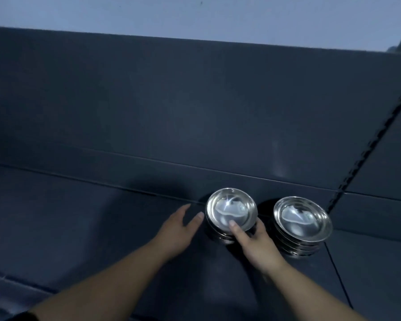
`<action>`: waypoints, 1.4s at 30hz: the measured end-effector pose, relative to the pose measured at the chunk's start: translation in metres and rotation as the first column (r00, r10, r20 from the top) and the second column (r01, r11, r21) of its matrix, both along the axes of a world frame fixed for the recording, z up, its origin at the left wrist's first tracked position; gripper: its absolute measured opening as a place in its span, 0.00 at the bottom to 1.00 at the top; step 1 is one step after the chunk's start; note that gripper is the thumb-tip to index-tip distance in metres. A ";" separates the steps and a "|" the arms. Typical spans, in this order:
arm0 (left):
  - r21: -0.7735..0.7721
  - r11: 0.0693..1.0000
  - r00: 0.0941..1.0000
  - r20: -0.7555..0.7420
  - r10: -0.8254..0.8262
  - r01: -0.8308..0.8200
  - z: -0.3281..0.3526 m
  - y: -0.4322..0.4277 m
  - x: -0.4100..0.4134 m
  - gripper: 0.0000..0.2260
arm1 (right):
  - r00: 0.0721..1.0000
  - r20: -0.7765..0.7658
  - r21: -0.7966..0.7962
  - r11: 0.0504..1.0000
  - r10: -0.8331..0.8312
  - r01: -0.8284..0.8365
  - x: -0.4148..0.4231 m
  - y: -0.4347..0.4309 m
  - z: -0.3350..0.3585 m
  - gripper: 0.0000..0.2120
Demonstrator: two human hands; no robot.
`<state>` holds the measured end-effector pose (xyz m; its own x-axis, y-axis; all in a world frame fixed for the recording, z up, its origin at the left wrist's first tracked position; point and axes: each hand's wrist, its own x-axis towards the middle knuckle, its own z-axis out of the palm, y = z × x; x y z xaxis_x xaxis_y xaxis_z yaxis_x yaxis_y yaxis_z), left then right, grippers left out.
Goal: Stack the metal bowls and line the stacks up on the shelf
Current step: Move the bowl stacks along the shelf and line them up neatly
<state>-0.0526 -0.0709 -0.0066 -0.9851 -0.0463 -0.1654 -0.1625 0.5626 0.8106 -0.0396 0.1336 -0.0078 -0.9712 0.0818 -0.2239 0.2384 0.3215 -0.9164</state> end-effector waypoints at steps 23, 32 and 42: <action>0.574 0.818 0.994 0.058 -0.097 0.046 -0.001 0.046 0.044 0.14 | 0.989 0.100 -0.473 0.869 -0.111 0.145 0.068 0.003 -0.003 0.25; 0.578 0.793 0.971 0.006 -0.240 0.193 0.020 0.192 0.162 0.13 | 0.975 0.024 -0.394 0.894 -0.222 0.214 0.201 0.147 0.005 0.30; 0.680 0.615 0.823 0.030 -0.567 0.399 0.029 0.390 0.258 0.16 | 0.877 0.028 -0.377 0.808 -0.479 0.454 0.335 0.330 0.025 0.18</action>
<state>0.2053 0.3190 0.0223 -0.7628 0.6205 -0.1819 -0.2363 -0.0056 0.9717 0.2953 0.4638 0.0170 -0.8501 0.4548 -0.2655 0.2104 -0.1689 -0.9629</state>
